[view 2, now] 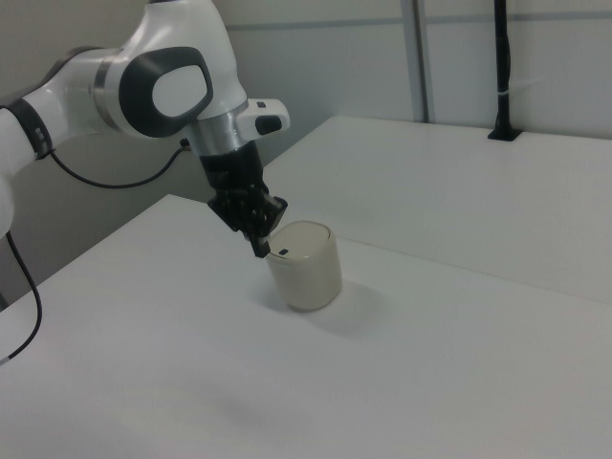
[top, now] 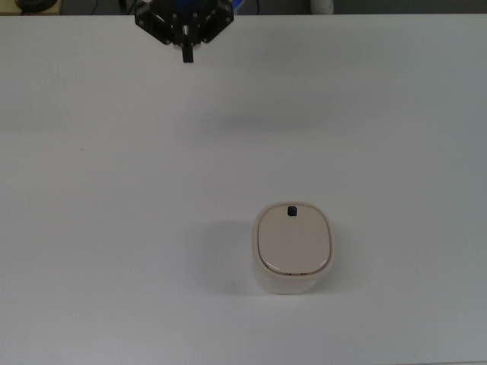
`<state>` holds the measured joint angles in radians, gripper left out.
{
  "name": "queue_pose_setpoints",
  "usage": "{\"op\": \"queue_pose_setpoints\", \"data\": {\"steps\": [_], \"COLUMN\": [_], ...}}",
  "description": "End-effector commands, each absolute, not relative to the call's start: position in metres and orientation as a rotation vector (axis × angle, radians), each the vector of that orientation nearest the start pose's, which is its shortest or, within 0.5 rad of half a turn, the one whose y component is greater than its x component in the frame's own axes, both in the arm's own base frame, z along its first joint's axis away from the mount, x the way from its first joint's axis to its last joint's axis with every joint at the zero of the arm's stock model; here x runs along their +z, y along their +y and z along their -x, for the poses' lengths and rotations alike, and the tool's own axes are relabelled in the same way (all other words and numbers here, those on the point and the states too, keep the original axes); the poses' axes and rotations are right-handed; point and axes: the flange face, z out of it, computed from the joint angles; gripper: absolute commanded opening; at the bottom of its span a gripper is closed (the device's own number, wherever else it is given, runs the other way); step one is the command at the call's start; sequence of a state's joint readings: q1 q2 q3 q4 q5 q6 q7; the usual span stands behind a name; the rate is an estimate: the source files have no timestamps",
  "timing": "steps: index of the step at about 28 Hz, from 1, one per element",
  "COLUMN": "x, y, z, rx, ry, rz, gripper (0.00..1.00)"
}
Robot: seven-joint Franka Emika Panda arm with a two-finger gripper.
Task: Open the trash can
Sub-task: 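Move the gripper over the cream trash can toward its lid button, then lower the gripper and press down on the lid button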
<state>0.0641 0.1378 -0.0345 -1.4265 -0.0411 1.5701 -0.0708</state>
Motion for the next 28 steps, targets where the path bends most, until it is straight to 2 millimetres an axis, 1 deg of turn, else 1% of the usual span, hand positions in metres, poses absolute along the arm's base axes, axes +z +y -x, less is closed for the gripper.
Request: {"op": "queue_pose_setpoints", "data": {"steps": [1, 6, 7, 12, 13, 15, 18, 19, 22, 25, 28], "x": [0.600, 0.589, 0.582, 0.567, 0.557, 0.546, 0.529, 0.521, 0.509, 0.493, 0.484], "y": [0.027, 0.035, 0.044, 0.072, 0.082, 0.092, 0.100, 0.108, 0.124, 0.131, 0.141], "z": [-0.617, -0.637, -0.645, -0.659, -0.664, -0.670, -0.679, -0.684, -0.689, -0.696, -0.699], "rx": [-0.120, -0.241, -0.282, -0.354, -0.362, -0.368, -0.393, -0.418, -0.440, -0.452, -0.477], "ry": [-0.194, -0.200, -0.212, -0.252, -0.268, -0.279, -0.264, -0.260, -0.277, -0.287, -0.305], "rz": [3.129, 3.073, 3.058, 3.041, 3.037, 3.035, 3.037, 3.033, 3.028, 3.026, 3.023], "gripper": [0.00, 0.00, 0.00, 0.00, 0.00, 0.00, 0.00, 0.00, 0.00, 0.00, 0.00]}}
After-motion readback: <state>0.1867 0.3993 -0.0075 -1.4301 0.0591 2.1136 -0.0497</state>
